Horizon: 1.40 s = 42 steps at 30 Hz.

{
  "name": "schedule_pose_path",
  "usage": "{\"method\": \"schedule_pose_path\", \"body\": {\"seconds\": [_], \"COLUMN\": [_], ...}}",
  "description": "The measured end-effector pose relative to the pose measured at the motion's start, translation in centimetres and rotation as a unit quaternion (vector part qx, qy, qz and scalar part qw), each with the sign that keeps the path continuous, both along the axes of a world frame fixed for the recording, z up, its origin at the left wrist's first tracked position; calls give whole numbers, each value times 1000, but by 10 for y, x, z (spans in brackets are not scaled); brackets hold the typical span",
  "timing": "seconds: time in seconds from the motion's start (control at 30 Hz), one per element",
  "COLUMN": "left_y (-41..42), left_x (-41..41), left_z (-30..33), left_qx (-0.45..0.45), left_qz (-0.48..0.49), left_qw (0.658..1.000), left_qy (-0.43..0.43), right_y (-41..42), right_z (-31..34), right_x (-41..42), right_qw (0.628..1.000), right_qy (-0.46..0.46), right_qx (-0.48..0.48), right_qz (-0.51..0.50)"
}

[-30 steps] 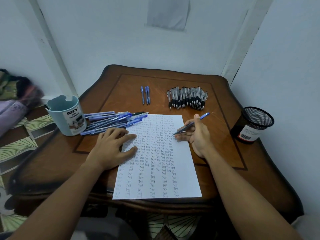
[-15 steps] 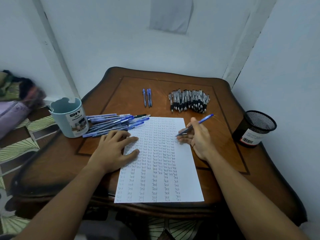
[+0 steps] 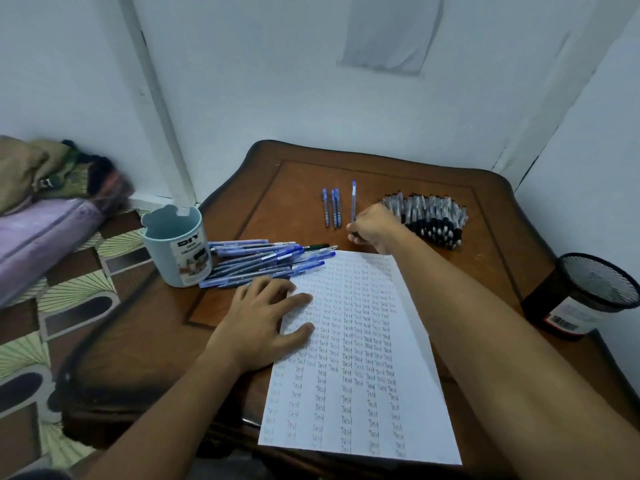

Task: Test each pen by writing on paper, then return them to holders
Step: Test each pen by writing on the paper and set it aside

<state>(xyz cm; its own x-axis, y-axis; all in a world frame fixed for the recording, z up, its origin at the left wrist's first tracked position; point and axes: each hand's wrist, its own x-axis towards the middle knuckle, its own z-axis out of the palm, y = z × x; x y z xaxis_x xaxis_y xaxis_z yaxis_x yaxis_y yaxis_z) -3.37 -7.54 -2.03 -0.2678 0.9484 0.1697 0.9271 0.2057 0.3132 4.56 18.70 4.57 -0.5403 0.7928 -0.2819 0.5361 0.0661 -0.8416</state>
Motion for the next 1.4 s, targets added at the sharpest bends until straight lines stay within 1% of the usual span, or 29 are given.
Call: {"method": "schedule_pose_path", "body": {"seconds": [0.13, 0.23, 0.3, 0.43, 0.67, 0.77, 0.83, 0.9, 0.93, 1.03, 1.1, 1.17, 1.4], "left_y": [-1, -2, -2, -3, -3, -3, -3, -3, -3, -3, -3, -3, -1], "left_x": [1, -1, -1, -1, 0, 0, 0, 0, 0, 0, 1, 1, 0], "left_z": [2, -1, -1, -1, 0, -1, -1, -2, -2, -2, -2, -2, -3], "left_qx": [2, 31, 30, 28, 21, 35, 35, 37, 41, 40, 38, 44, 47], "left_qz": [-2, -4, -5, -3, -1, 0, 0, 0, 1, 3, 2, 2, 1], "left_qw": [1000, 999, 999, 999, 1000, 999, 999, 999, 999, 999, 999, 999, 999], "left_qy": [-8, -12, -12, -16, -8, -11, -12, -9, -8, -6, -2, 0, 1], "right_y": [17, 22, 21, 18, 16, 11, 5, -7, -14, -39, -53, -62, -72], "right_z": [-14, -22, -25, -27, -21, -17, -16, -14, -12, -6, -3, -2, -9], "right_x": [-35, -48, -51, -52, -48, -47, -49, -52, -55, -66, -76, -86, -104], "right_qw": [996, 987, 978, 969, 957, 936, 918, 904, 900, 891, 882, 879, 889], "right_qy": [-34, -82, -113, -134, -175, -215, -214, -173, -152, -109, -109, -111, -112], "right_qx": [74, 138, 173, 209, 230, 275, 326, 375, 384, 355, 337, 327, 286], "right_qz": [-36, -31, -24, -15, 23, 51, 68, 107, 142, 263, 312, 328, 341]}}
